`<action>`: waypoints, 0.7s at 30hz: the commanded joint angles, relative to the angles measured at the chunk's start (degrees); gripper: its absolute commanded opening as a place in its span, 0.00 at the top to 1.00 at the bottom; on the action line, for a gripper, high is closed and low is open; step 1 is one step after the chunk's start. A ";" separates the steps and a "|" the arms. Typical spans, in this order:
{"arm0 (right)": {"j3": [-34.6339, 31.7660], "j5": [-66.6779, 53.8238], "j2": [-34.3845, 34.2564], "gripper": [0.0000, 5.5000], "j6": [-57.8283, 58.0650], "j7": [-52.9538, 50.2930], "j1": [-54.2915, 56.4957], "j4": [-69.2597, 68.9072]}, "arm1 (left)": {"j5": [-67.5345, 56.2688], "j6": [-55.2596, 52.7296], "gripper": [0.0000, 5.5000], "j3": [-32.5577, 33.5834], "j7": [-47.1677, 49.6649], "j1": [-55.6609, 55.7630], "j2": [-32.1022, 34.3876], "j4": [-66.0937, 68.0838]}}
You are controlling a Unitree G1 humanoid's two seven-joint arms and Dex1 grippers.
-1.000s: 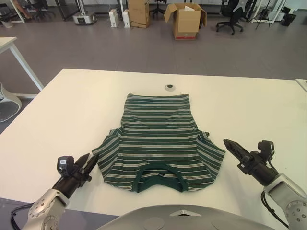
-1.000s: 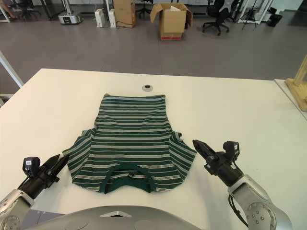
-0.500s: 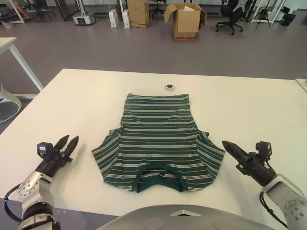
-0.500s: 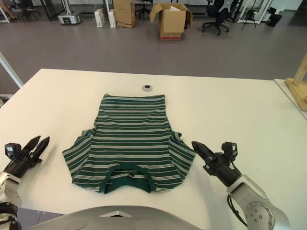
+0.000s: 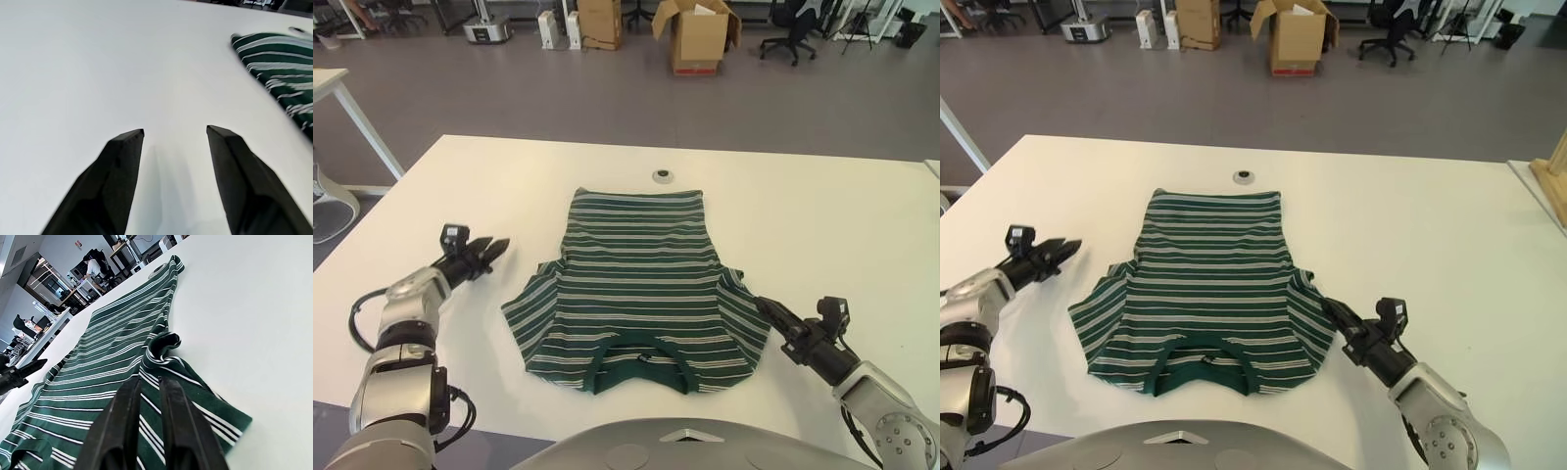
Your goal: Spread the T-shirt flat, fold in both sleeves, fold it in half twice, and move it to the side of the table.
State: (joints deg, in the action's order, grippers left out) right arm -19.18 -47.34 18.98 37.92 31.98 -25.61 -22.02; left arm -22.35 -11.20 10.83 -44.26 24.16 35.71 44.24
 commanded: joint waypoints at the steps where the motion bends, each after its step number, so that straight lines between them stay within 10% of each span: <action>1: 1.59 1.13 -0.48 0.88 -0.72 -0.23 0.62 1.59 | -14.78 -32.69 0.57 1.51 2.74 7.14 1.69 -26.18; 5: 1.85 1.19 -1.38 0.88 -1.78 -0.13 -1.15 1.61 | -31.00 -59.65 0.57 1.64 -10.95 10.39 10.92 -31.12; 7: 2.02 1.23 -2.34 0.88 -2.61 -0.29 -2.27 1.53 | -30.32 -61.61 0.57 -8.36 -29.66 6.94 23.03 -34.86; 16: 3.80 2.52 -4.49 0.88 -5.32 -0.02 -4.00 3.13 | -14.02 -41.24 0.57 -33.12 -48.22 6.89 37.76 -24.25; 21: 3.97 2.66 -3.60 0.88 -5.61 0.57 -3.64 4.41 | -7.97 -32.63 0.57 -33.87 -46.68 1.86 35.66 -21.15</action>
State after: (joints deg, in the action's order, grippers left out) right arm -15.52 -45.13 14.96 31.15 33.18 -29.07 -19.24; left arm -33.51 -46.52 -24.17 -92.24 27.60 72.61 21.37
